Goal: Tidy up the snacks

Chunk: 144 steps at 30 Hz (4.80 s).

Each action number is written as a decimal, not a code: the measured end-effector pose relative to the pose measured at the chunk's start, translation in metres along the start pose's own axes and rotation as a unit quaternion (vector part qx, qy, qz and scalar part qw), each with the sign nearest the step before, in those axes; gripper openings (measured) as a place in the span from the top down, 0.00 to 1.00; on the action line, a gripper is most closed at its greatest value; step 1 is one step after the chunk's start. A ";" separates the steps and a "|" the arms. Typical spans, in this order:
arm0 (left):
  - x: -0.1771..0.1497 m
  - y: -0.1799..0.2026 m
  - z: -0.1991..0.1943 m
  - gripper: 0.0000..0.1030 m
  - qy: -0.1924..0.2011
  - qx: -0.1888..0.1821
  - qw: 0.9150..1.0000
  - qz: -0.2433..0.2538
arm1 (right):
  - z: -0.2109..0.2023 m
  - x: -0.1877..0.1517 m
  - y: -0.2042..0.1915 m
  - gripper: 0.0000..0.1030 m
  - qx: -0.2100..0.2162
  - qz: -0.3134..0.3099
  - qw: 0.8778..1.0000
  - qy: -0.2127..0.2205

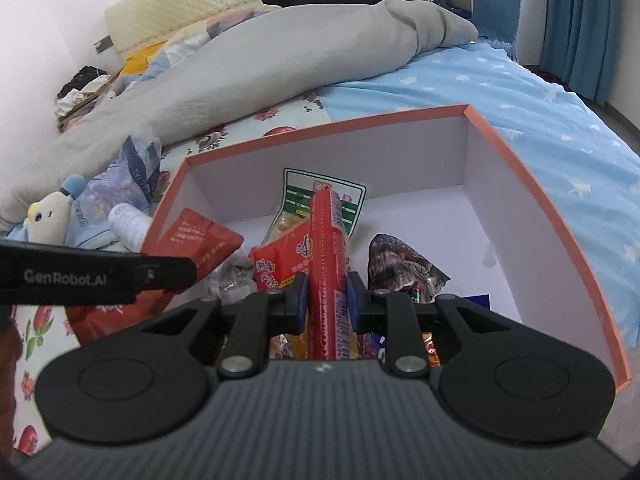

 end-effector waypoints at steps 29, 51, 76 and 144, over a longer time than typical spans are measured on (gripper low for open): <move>0.011 -0.024 -0.234 0.31 0.188 0.018 0.982 0.012 | -0.179 0.042 -0.086 0.63 0.007 -0.033 0.986 0.166; -0.109 -0.053 -0.260 0.31 0.204 0.040 0.978 0.007 | -0.200 -0.053 -0.103 0.63 -0.018 -0.046 0.983 0.175; -0.135 -0.052 -0.219 0.31 0.179 0.039 0.983 -0.004 | -0.187 -0.080 -0.082 0.63 -0.033 -0.031 0.989 0.140; -0.137 -0.051 -0.219 0.03 0.179 0.055 0.982 0.003 | -0.185 -0.081 -0.061 0.12 -0.046 -0.023 0.989 0.139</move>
Point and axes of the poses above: each gripper's, at about its wrist camera, not at the fingertips, and z roughly the way its jaws point, y to its right, x to its top, the point moved 8 cm from there along z, roughly the way its jaws point, and after that the axes turned 8 degrees about x, right-handed, at the moved point
